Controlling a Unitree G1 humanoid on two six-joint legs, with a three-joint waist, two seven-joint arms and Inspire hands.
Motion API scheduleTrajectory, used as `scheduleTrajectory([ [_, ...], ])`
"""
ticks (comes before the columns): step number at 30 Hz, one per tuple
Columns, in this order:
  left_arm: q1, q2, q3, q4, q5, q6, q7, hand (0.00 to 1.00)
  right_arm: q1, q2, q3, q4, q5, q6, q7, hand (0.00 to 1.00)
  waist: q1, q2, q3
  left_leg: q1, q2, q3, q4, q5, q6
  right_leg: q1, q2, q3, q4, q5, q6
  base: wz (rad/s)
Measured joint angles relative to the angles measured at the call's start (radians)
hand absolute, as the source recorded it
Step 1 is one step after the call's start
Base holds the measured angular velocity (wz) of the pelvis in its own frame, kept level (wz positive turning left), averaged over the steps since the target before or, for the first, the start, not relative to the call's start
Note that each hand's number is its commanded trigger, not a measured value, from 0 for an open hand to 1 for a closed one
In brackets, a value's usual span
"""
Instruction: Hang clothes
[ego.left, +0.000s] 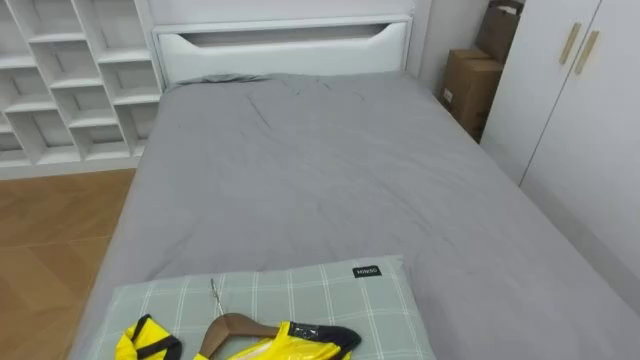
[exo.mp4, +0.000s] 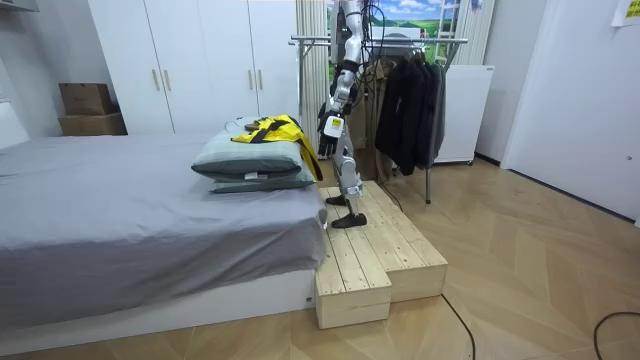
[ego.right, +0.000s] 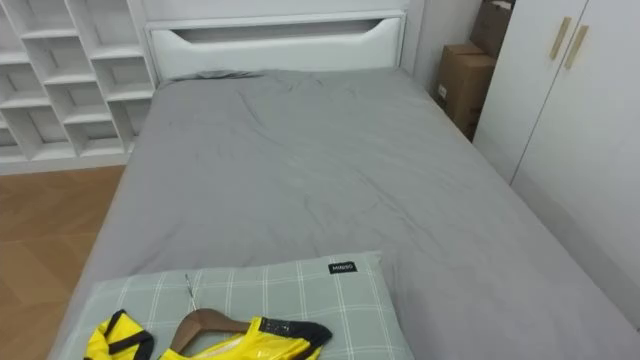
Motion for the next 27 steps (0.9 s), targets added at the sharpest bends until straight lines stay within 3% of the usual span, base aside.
scheduleTrajectory([
  [19, 0.009, -0.003, 0.009, -0.024, 0.001, 0.017, 0.007, 0.00, -0.001, 0.000, -0.031, 0.000, -0.017, 0.019, 0.011, 0.00, -0.004, 0.007, 0.0009, -0.004, 0.000, 0.000, 0.000, 0.000, 0.000, -0.003, 0.000, 0.000, -0.001, 0.000, 0.001, 0.00],
  [27, 0.017, -0.017, 0.075, -0.002, -0.009, 0.020, 0.007, 0.00, 0.001, 0.001, -0.054, 0.012, -0.020, 0.019, 0.020, 0.00, 0.009, 0.007, 0.0013, 0.008, 0.000, -0.003, 0.000, 0.000, 0.000, 0.003, 0.000, -0.001, -0.001, -0.002, -0.001, 0.00],
])
